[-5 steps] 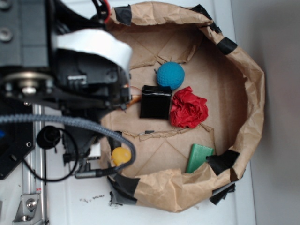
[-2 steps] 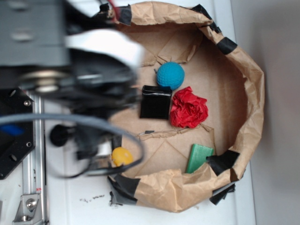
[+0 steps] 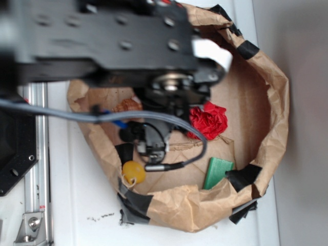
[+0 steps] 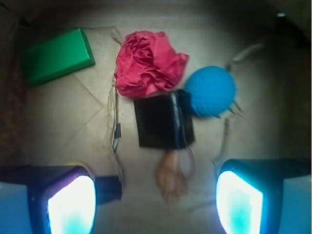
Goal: Grab the black box.
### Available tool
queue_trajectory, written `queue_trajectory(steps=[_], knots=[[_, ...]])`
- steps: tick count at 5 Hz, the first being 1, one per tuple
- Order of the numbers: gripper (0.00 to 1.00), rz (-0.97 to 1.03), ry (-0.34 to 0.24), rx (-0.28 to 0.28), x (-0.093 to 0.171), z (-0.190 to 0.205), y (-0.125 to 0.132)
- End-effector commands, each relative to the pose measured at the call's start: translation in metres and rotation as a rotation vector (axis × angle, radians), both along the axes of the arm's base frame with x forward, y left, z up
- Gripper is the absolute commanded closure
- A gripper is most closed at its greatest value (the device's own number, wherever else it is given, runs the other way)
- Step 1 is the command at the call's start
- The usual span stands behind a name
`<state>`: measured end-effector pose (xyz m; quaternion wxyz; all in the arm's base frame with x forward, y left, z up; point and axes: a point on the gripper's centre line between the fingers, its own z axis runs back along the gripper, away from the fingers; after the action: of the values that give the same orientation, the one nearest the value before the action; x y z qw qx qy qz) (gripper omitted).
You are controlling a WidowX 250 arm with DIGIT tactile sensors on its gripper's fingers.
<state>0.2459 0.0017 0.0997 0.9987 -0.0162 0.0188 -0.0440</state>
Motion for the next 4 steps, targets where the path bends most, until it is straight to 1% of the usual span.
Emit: queue_trajectory(steps=[1, 2, 3, 4], knots=[[0.0, -0.094, -0.11, -0.03, 0.024, -0.041, 0.014], [0.0, -0.116, 0.011, -0.023, 0.031, -0.049, 0.015], [0.0, -0.051, 0.073, -0.097, 0.025, -0.056, 0.026], [1.0, -0.026, 0.106, -0.123, 0.028, -0.059, 0.028]])
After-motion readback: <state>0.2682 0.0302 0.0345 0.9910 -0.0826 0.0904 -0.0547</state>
